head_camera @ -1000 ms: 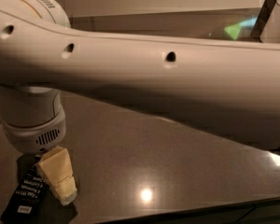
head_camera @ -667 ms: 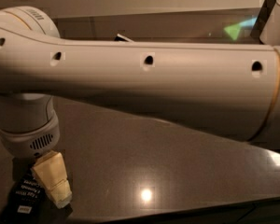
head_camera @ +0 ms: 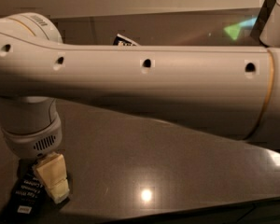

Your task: Move rxbar chocolate near sponge

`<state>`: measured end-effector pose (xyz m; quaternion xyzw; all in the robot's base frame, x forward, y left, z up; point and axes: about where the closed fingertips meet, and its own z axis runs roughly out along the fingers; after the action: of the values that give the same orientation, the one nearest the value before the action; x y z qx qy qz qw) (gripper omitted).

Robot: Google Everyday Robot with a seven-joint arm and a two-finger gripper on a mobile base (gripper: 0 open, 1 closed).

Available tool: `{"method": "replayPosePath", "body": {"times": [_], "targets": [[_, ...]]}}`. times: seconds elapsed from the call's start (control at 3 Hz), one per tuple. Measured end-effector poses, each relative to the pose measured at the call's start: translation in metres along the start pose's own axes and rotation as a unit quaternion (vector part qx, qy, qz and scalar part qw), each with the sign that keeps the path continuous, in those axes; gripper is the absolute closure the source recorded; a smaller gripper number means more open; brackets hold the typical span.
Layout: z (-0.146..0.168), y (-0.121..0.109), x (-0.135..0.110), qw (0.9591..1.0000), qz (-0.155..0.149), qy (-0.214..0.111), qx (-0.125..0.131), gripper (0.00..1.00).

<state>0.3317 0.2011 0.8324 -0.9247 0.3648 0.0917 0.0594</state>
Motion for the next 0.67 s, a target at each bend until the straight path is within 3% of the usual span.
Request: {"method": "replayPosePath", "body": {"times": [0.67], "targets": [[-0.0078,-0.0005,0.0030,0.9999,0.000,-0.006,0.009,0.65]]}}
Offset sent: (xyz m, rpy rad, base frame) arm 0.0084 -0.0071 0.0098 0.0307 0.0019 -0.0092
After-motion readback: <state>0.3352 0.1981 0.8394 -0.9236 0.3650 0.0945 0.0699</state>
